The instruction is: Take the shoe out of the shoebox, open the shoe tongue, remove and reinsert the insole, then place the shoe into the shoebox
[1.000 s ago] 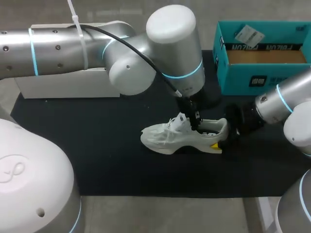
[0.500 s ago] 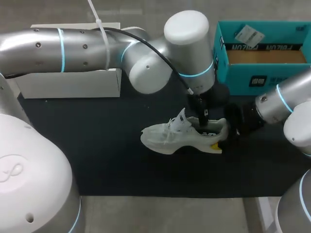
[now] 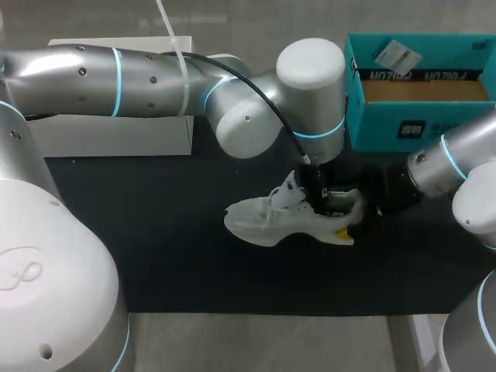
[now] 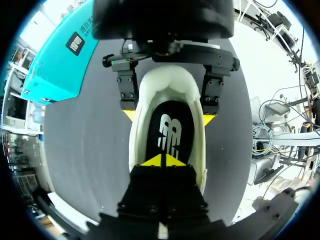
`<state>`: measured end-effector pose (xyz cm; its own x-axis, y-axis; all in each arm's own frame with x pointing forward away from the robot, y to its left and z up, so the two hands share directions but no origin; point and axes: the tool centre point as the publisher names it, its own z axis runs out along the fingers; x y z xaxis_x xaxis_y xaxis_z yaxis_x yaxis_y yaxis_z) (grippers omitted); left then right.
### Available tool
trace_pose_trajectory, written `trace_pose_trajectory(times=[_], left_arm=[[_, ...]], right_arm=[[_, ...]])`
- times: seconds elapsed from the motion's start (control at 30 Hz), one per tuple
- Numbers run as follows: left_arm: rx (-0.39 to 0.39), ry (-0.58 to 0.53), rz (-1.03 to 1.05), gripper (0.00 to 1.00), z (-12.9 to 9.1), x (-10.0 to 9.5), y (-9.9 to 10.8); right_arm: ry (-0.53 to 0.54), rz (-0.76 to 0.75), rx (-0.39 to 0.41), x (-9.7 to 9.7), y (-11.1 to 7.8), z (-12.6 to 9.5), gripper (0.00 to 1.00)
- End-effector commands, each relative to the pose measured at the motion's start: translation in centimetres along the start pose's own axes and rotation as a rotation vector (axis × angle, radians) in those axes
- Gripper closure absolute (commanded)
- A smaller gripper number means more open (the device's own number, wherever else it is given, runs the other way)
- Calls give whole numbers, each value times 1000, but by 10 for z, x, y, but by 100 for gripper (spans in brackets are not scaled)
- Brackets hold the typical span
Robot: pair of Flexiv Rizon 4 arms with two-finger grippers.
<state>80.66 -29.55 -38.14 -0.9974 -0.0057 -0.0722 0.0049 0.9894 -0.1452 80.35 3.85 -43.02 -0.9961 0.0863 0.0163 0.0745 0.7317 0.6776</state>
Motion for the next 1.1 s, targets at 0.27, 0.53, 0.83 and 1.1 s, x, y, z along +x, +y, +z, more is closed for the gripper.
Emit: trace_pose_trajectory(times=[0.27, 0.53, 0.83, 1.1], left_arm=[[-25, 80, 20, 100, 10, 10, 24], [-54, 129, 86, 100, 10, 25, 35], [-84, 169, 109, 53, 24, 27, 33], [-76, 163, 85, 51, 36, 20, 23]], right_arm=[[-2, 1, 4, -1, -1, 5, 100], [-2, 1, 4, -1, -1, 5, 100], [-2, 1, 4, -1, -1, 5, 100], [-2, 1, 4, -1, -1, 5, 100]])
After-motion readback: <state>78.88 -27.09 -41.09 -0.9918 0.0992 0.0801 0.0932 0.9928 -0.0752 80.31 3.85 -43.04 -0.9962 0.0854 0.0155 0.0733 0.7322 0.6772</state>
